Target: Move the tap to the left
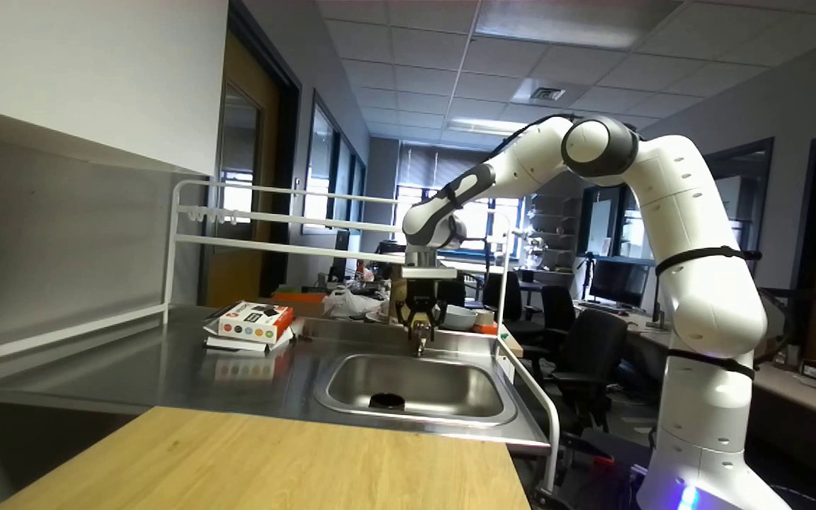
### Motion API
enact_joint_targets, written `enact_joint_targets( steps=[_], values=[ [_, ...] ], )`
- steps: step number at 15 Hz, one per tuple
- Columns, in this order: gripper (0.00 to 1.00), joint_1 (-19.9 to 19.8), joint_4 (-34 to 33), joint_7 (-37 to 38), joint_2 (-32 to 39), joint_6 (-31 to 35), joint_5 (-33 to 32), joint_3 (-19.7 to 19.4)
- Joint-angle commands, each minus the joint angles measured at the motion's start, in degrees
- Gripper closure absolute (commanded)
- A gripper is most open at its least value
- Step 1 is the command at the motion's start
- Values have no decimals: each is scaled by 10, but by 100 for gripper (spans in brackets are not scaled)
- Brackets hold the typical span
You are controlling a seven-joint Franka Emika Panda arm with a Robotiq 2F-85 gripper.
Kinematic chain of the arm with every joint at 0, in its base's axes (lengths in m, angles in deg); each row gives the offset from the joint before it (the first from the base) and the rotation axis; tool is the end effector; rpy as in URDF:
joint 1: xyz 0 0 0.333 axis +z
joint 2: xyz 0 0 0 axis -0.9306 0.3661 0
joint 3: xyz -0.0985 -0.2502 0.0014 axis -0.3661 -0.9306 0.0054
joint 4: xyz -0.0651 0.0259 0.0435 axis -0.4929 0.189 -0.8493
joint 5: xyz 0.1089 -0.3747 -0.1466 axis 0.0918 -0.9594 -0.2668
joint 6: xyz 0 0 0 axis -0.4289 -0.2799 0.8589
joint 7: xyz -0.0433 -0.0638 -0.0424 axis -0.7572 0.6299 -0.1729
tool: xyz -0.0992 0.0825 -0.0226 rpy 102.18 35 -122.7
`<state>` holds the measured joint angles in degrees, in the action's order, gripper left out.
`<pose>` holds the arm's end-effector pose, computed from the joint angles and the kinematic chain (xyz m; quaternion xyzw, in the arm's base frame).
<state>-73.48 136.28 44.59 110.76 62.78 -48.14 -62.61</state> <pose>0.6028 -0.0892 0.2322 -0.8961 0.4288 0.1142 0.0108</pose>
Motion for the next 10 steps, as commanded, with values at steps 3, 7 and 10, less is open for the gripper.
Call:
enact_joint_targets(
  steps=[3,7,10],
  values=[
    [87,9,-35,11,16,-32,12,-13],
    [97,12,-46,15,26,-43,7,-16],
    [93,17,-68,18,40,-58,3,-16]
  ],
)
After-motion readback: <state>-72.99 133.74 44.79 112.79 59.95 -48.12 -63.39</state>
